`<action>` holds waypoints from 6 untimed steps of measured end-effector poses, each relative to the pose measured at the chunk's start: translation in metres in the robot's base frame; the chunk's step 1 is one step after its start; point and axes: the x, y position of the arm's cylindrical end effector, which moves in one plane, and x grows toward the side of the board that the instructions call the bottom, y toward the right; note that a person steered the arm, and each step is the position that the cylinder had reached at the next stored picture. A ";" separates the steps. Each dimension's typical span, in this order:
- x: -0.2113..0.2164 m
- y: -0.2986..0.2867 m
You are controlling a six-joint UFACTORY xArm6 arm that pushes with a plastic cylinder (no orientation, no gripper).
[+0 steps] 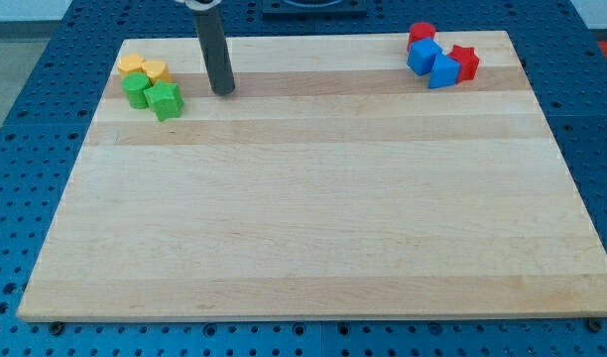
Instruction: Move your arm to the left center of the board
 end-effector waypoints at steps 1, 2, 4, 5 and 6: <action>0.087 0.008; 0.098 0.006; 0.145 -0.121; 0.144 -0.140; 0.110 -0.155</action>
